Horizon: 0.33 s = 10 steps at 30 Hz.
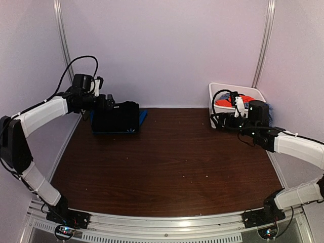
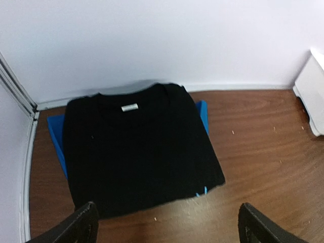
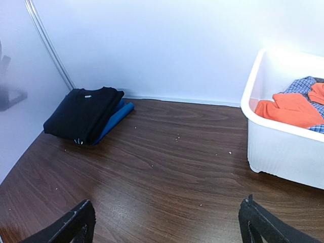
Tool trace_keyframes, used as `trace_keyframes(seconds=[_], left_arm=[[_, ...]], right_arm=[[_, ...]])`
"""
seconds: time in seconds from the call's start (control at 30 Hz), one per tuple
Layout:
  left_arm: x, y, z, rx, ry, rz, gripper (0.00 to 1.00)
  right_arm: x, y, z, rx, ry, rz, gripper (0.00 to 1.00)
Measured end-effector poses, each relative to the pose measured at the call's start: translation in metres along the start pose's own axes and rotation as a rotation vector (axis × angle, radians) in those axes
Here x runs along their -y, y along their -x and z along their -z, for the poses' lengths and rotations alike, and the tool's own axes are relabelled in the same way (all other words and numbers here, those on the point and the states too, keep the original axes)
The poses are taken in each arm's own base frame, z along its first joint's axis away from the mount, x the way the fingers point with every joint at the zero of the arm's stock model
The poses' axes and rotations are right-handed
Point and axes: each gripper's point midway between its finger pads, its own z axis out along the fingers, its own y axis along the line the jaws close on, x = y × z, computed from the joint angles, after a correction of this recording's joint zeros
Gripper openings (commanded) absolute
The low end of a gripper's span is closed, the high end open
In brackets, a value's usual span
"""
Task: Fold and stack the mixed laundry pile
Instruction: Reset both arms
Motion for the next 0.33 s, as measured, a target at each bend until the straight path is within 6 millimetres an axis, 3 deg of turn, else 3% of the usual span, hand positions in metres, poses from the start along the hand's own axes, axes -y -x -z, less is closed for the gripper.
trace_keyframes(seconds=[0.1,0.33], left_arm=[[0.016,-0.035,0.021,-0.020,-0.030,-0.027,0.98],[-0.002,-0.135,0.045,-0.110,-0.001,0.018,0.98]], right_arm=[[0.008,-0.008,0.018,0.014,-0.014,-0.019,1.00],[0.023,-0.085,0.050,-0.077,-0.036,-0.101,1.00]])
